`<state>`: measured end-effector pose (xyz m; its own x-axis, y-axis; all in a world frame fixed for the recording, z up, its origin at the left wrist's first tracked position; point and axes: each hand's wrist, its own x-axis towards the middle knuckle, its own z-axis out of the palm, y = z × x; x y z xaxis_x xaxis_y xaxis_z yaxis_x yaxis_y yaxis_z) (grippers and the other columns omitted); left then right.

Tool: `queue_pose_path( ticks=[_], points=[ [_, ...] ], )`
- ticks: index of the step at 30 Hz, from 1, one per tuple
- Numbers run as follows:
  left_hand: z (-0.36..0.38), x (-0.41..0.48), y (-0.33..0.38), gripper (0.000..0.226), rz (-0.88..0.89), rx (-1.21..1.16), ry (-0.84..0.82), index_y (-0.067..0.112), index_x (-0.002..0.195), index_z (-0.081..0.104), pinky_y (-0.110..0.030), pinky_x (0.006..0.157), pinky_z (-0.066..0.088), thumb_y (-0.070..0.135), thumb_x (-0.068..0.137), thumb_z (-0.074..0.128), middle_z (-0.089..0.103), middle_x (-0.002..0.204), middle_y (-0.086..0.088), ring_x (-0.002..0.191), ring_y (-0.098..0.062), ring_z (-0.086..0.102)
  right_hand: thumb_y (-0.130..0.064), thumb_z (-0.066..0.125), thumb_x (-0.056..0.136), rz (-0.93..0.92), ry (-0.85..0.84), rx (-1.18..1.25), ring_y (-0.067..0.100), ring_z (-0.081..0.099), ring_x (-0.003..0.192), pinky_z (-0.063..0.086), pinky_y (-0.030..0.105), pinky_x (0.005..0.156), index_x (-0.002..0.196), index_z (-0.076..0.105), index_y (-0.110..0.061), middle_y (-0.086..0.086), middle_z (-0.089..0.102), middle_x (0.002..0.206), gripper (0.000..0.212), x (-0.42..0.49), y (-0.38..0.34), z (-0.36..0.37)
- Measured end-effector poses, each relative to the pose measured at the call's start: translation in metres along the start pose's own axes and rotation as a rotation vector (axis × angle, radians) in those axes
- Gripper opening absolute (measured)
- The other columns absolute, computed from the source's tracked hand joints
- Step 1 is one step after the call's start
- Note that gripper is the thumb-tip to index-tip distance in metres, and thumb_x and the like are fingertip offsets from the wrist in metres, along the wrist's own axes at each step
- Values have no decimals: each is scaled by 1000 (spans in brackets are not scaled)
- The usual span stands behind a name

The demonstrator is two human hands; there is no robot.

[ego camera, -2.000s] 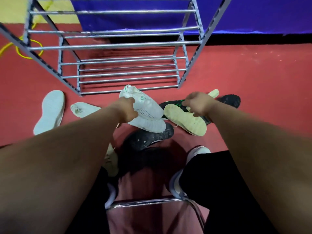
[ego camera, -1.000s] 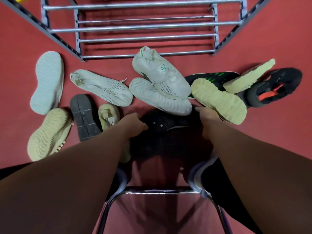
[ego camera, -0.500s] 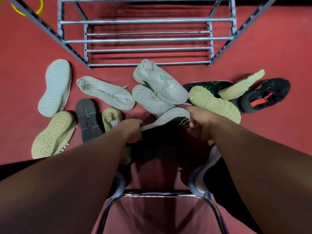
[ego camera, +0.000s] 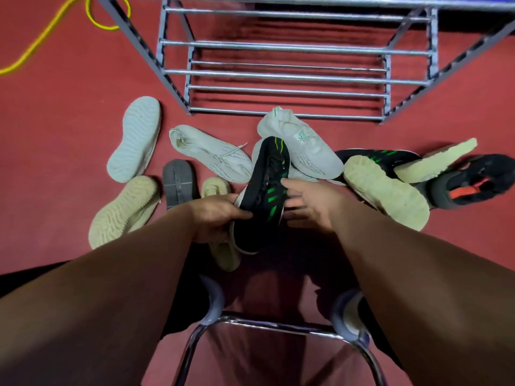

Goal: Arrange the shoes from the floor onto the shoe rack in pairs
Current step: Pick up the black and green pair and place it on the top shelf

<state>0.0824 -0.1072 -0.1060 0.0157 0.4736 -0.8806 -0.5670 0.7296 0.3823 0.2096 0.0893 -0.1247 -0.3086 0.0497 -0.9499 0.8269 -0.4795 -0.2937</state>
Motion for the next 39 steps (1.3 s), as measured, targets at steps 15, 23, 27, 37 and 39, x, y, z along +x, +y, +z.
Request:
queue_pose_path(
  ticks=[15,23,27,37,39],
  points=[
    [29,44,30,33,141,-133,134,16,124,67,-45,89,56,3,93,63,75,116,-8,109,-31,70,-57,47,99,-296,475,-436,39,66,98,52,39,84,105,64,-6,17,70,103,54,-1,-21,-38],
    [59,64,32,33,135,-162,73,17,122,66,-36,76,60,-1,97,54,74,118,-8,105,-25,72,-51,55,91,-41,622,-991,35,21,152,19,42,124,160,21,-10,16,27,164,87,15,-7,-144],
    [65,72,34,28,94,-167,123,17,118,67,-42,85,59,2,98,54,73,119,-8,107,-25,71,-43,58,89,-135,623,-894,35,28,148,22,42,123,158,30,-15,14,26,162,80,15,7,-137],
    [81,93,45,24,86,-159,193,17,112,70,-48,88,57,4,98,56,76,111,-6,102,-25,72,-36,50,96,-107,444,-806,42,72,93,60,48,83,113,64,0,26,73,106,42,16,-16,-157],
    [80,96,42,24,50,-138,255,16,116,69,-48,87,58,5,98,57,77,108,-6,102,-26,73,-33,47,96,-136,418,-907,40,72,82,56,39,71,80,63,-4,24,73,87,36,24,-19,-153]
  ],
)
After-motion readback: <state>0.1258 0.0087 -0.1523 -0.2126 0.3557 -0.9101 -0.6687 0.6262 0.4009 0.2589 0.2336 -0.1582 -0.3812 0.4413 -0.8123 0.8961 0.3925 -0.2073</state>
